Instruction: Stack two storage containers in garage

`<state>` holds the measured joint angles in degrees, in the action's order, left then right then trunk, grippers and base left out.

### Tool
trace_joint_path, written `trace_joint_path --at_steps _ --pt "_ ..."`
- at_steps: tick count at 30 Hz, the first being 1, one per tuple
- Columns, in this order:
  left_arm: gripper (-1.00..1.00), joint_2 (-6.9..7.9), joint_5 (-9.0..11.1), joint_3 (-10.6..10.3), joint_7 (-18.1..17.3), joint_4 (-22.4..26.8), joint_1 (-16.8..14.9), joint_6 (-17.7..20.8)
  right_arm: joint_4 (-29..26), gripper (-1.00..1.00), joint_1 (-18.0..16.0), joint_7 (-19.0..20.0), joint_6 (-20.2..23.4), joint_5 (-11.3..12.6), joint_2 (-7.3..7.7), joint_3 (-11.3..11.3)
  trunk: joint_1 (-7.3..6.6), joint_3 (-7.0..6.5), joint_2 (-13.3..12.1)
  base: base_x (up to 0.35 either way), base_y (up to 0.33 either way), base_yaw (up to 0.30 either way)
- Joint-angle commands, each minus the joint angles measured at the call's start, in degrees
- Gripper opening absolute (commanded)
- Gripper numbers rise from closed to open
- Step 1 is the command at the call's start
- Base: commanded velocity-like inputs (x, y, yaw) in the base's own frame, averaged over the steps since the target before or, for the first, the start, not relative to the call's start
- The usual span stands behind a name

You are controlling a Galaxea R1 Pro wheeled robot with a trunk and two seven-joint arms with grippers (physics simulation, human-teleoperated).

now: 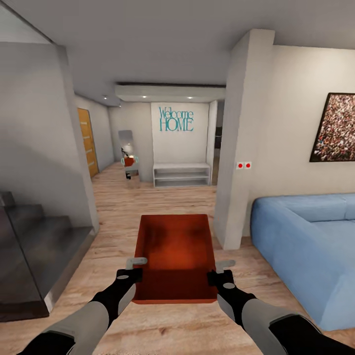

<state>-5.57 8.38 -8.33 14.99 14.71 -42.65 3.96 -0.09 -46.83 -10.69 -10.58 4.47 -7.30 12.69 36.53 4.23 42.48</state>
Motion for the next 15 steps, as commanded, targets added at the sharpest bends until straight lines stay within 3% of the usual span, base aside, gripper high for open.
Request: trace_joint_path --at_steps 1,11,15 --pt "-1.00 0.04 -1.00 2.35 0.63 1.55 -0.08 0.35 0.18 -1.00 -0.01 -0.21 -0.23 0.95 0.01 -1.26 0.02 0.10 0.09 0.000 0.000 0.276" --pt "-1.00 0.11 -1.00 2.35 0.66 1.55 -0.07 0.35 0.18 -1.00 -0.01 -0.21 -0.23 0.92 0.01 -1.19 0.02 0.10 0.09 0.000 0.000 0.276" --pt "-1.00 0.04 -1.00 2.35 0.61 1.55 -0.07 0.33 0.18 -1.00 -0.01 -0.21 -0.23 0.90 0.01 -1.18 0.02 0.10 0.09 0.050 0.000 0.107"
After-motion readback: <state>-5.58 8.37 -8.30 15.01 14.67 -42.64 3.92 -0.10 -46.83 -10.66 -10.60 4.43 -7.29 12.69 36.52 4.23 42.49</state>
